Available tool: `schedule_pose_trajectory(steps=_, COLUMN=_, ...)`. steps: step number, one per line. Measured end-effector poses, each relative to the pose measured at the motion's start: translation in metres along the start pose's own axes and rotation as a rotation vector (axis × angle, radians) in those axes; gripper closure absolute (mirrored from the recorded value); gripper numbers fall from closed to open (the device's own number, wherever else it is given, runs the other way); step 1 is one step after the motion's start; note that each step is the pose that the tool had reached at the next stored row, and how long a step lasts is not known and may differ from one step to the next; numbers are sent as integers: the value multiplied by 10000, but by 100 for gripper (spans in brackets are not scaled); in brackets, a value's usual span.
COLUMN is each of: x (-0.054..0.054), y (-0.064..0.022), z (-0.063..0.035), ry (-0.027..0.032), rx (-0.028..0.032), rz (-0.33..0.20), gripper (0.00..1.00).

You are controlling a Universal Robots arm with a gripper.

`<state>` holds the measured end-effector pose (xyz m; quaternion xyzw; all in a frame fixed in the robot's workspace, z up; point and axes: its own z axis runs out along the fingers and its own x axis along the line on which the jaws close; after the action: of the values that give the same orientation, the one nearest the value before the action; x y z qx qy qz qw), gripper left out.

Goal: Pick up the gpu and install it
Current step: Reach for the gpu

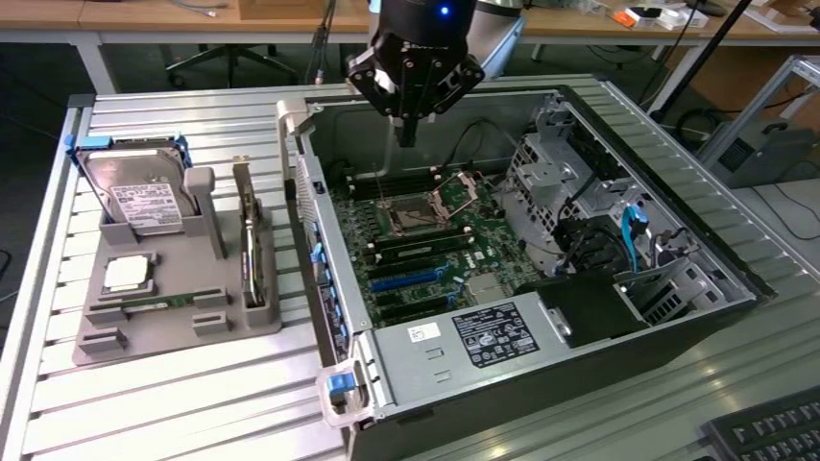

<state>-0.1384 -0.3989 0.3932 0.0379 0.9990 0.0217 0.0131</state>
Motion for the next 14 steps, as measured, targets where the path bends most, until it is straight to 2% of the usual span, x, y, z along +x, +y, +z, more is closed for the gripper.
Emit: schedule_pose_trajectory(steps=14, x=36, y=-3, z=0, ry=0, rx=0, rz=0, gripper=89)
